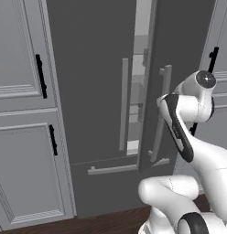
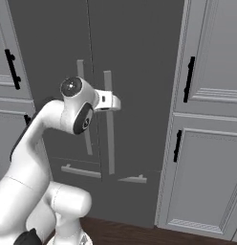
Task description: Take the strawberry from the fridge and place it on top of the pancake, located on the dining counter.
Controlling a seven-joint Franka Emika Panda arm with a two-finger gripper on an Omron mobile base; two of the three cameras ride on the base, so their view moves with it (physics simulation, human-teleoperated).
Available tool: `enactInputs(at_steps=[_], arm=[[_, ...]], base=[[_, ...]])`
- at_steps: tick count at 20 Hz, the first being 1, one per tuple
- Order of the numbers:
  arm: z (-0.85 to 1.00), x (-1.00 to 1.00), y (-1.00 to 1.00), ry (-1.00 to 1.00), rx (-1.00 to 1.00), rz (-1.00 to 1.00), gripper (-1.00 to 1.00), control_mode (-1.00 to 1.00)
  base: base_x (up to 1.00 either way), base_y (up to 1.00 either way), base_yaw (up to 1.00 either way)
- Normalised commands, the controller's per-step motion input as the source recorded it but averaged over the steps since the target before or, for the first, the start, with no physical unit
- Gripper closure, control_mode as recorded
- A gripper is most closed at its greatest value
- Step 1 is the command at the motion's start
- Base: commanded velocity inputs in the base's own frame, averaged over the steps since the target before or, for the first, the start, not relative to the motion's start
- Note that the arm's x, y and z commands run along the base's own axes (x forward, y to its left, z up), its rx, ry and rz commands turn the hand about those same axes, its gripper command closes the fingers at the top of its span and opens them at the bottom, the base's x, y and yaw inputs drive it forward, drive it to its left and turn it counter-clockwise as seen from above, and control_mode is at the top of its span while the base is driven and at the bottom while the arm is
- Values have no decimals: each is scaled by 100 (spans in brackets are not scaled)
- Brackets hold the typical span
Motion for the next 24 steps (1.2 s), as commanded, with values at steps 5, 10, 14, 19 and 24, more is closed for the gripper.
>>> enactInputs(at_steps=[5,10,14,19,24], arm=[[35,0,95,1,-26,0,-100,-100],[33,0,95,0,-25,0,-100,-100],[15,14,73,1,-21,0,-100,-100],[0,60,17,4,-10,0,-100,-100],[-1,73,0,9,-7,0,-100,-100]], base=[[0,0,0],[0,0,0],[0,0,0],[0,0,0],[0,0,0]])
